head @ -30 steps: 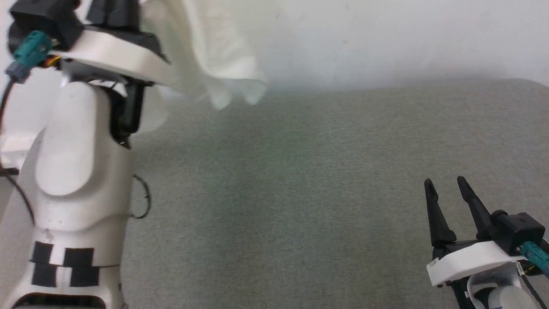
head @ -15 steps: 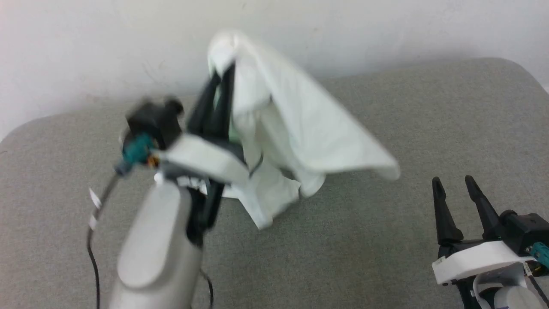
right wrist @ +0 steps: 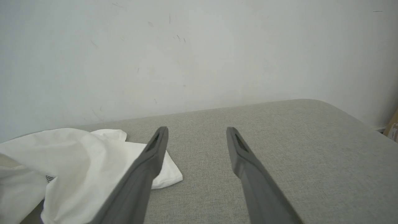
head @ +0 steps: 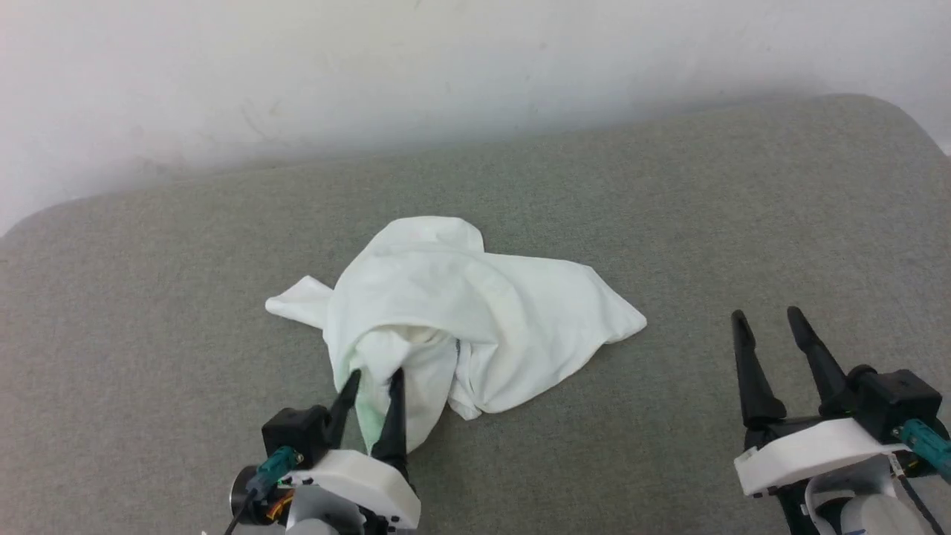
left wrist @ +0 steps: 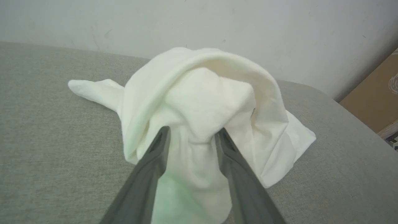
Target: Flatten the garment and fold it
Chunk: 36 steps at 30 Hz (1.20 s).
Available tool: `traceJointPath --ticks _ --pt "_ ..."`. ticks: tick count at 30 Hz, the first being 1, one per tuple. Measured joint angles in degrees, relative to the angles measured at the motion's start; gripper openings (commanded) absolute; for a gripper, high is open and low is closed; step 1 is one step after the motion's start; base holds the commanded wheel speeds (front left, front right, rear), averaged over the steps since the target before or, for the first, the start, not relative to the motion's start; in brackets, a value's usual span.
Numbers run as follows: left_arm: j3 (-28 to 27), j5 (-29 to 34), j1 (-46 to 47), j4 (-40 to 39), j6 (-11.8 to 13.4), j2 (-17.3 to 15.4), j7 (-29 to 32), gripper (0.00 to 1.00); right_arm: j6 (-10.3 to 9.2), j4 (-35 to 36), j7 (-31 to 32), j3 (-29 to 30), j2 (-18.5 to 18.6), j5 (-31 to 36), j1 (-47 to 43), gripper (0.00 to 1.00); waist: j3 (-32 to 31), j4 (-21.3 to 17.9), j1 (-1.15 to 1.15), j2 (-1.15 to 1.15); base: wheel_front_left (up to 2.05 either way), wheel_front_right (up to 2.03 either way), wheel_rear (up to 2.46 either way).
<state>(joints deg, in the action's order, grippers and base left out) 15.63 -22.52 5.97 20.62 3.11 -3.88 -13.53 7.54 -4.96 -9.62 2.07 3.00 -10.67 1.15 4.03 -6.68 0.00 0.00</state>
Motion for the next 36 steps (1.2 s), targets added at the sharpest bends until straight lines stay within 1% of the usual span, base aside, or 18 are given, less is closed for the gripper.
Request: traceJointPath --ticks 5,8,11,15,18,23,26,29,35,36 --pt "-1.2 2.3 0.3 -6.3 0.0 -0.2 -1.1 1.00 -0.01 0.1 0.0 -0.1 0.0 0.0 0.0 1.00 0.1 1.4 0.00 0.00 0.00 0.00 0.00" --pt "-3.6 3.7 0.4 -11.9 0.0 -0.2 -1.2 1.00 -0.01 0.3 0.0 -0.1 0.0 0.0 0.0 1.00 0.3 2.3 0.00 0.00 0.00 0.00 0.00" --pt "-6.4 5.2 0.3 -14.9 0.2 -0.2 -1.2 1.00 -0.01 0.4 0.5 -0.2 0.0 0.2 0.0 1.00 0.2 3.2 0.00 0.00 0.00 0.00 0.00" --pt "-10.6 5.7 -1.0 -16.4 1.0 -1.2 -1.2 1.00 -0.01 0.5 1.1 -0.5 0.0 0.6 0.0 1.00 -0.2 4.4 0.00 0.00 0.00 0.00 0.00" --pt "-13.6 5.4 -3.2 -16.2 1.1 -2.4 -1.2 1.00 -0.01 0.9 1.6 -0.8 0.0 0.7 -0.2 1.00 -0.9 5.2 0.00 0.00 0.00 0.00 0.00" --pt "-15.0 4.8 -6.0 -15.6 1.0 -4.1 -1.0 1.00 -0.01 1.0 3.8 -1.1 0.0 0.6 -1.0 1.00 -2.0 6.7 0.00 0.00 0.00 0.00 0.00" --pt "-15.0 4.5 -7.1 -15.6 1.0 -4.8 -0.1 1.00 -0.01 -0.1 6.2 -1.2 0.0 0.4 -1.1 1.00 -2.6 7.7 0.00 0.00 0.00 0.00 0.00" --pt "-14.8 4.3 -7.9 -15.7 0.9 -4.9 0.3 1.00 -0.01 -3.9 10.2 -1.6 0.0 0.4 0.1 1.00 -3.0 8.7 -0.01 0.00 0.00 0.00 0.00" --pt "-13.5 3.6 -8.5 -15.9 0.4 -4.1 0.9 1.00 -0.01 -15.2 23.3 -3.6 0.2 0.4 6.4 1.00 -3.1 11.0 -0.01 0.00 0.00 0.00 0.00" --pt "-13.3 3.4 -8.5 -15.9 -0.1 -4.0 0.9 1.00 -0.01 -17.0 25.0 -3.7 0.2 -0.1 7.8 1.00 -3.0 11.4 -0.01 0.00 0.00 0.00 0.00"
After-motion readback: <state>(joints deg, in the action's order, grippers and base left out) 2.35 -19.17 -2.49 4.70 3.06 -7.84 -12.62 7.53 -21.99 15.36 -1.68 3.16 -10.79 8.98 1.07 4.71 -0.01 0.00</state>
